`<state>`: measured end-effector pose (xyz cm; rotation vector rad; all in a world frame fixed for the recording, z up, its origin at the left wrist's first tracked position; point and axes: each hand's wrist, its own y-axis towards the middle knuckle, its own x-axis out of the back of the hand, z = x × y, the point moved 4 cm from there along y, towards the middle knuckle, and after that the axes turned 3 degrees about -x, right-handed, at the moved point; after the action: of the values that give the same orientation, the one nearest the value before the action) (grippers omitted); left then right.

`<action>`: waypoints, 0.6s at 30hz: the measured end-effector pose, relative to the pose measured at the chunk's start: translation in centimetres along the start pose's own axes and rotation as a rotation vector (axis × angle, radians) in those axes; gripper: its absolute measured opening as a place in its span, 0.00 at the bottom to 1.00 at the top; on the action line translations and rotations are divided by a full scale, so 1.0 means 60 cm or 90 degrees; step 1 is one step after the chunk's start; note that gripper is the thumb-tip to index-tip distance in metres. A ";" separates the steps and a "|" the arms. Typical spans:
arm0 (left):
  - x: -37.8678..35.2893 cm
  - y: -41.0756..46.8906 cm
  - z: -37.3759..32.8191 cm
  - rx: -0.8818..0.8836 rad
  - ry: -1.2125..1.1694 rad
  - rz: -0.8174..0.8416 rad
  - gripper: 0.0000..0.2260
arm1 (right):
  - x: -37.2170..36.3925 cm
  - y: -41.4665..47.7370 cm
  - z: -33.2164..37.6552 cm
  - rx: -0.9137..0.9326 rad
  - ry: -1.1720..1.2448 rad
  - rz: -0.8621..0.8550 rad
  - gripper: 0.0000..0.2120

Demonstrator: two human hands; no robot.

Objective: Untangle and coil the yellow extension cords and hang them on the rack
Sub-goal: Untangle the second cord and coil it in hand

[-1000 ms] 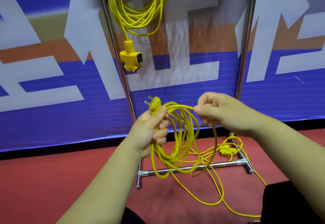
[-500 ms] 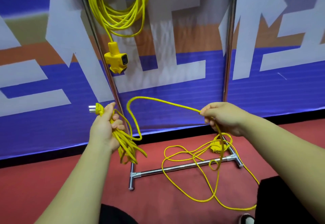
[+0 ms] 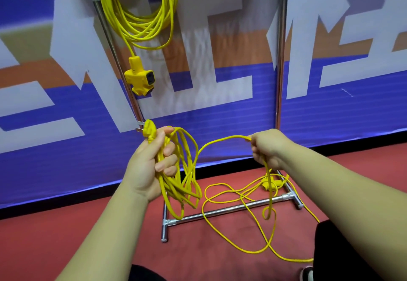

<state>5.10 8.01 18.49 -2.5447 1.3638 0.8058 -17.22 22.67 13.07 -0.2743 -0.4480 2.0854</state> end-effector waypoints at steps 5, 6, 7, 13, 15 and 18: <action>-0.026 -0.010 0.033 0.091 0.032 0.060 0.13 | -0.014 -0.018 0.022 0.101 0.033 0.051 0.04; -0.031 -0.011 0.039 0.107 0.031 0.069 0.15 | -0.017 -0.025 0.028 0.121 0.058 0.062 0.04; -0.035 -0.012 0.044 0.122 0.027 0.074 0.17 | -0.021 -0.033 0.034 0.137 0.076 0.079 0.04; -0.048 -0.014 0.059 0.137 0.022 0.079 0.20 | -0.050 -0.104 0.063 0.284 -0.083 0.202 0.05; -0.048 -0.012 0.061 0.133 0.018 0.075 0.21 | -0.057 -0.131 0.068 0.359 -0.189 0.223 0.05; -0.045 -0.006 0.068 0.113 0.027 0.055 0.24 | -0.068 -0.159 0.067 0.437 -0.299 0.236 0.05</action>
<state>2.60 11.68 16.43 -2.3954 1.4959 0.6161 -9.18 22.94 20.81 0.5858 0.0832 2.5258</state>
